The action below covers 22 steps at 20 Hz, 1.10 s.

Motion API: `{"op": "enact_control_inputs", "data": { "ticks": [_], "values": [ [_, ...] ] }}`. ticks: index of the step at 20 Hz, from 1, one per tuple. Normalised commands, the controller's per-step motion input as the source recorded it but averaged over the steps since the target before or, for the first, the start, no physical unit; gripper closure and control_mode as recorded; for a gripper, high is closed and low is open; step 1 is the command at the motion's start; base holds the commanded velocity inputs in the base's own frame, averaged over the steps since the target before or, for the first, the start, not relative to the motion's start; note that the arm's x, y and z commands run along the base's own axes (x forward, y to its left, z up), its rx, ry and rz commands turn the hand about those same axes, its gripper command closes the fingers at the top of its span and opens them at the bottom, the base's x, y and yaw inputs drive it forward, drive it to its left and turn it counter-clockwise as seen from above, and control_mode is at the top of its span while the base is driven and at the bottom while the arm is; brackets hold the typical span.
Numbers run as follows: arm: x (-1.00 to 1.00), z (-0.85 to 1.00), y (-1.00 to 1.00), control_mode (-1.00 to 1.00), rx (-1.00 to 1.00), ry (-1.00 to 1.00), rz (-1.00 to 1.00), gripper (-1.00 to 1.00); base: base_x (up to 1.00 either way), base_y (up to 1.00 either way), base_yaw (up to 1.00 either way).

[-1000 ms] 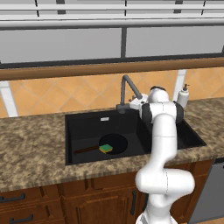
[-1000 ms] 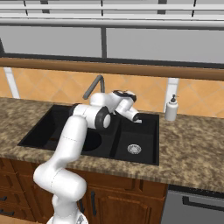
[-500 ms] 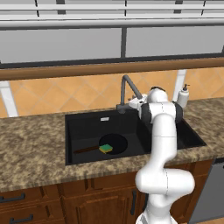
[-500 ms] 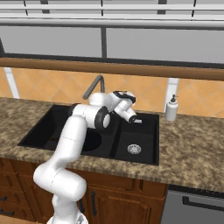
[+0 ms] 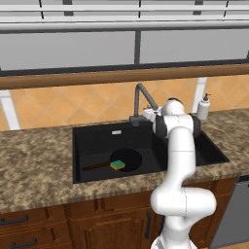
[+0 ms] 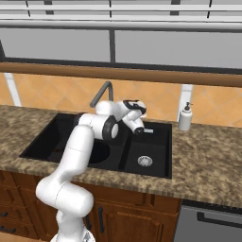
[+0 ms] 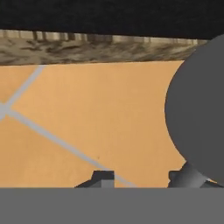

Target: Pick the pan and sponge and place them into the sink. Then turn on the water.

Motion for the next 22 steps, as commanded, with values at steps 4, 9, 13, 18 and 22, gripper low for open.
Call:
{"op": "enact_control_inputs", "data": {
  "ticks": [4,9,13,18,22],
  "values": [
    [0.54,0.00,-1.00,-1.00,0.21,0.00,-0.02,1.00,0.00,0.00,0.00],
    [0.41,0.00,-1.00,-1.00,0.22,0.00,0.00,1.00,0.00,0.00,0.00],
    [-0.01,0.02,-1.00,-1.00,0.32,-0.03,0.03,1.00,0.00,0.00,0.00],
    [-0.28,0.08,-1.00,-1.00,0.45,-0.05,0.13,1.00,0.00,0.00,0.00],
    [-0.42,0.05,-1.00,-1.00,0.52,-0.01,0.17,1.00,0.00,0.00,0.00]
  ]
}}
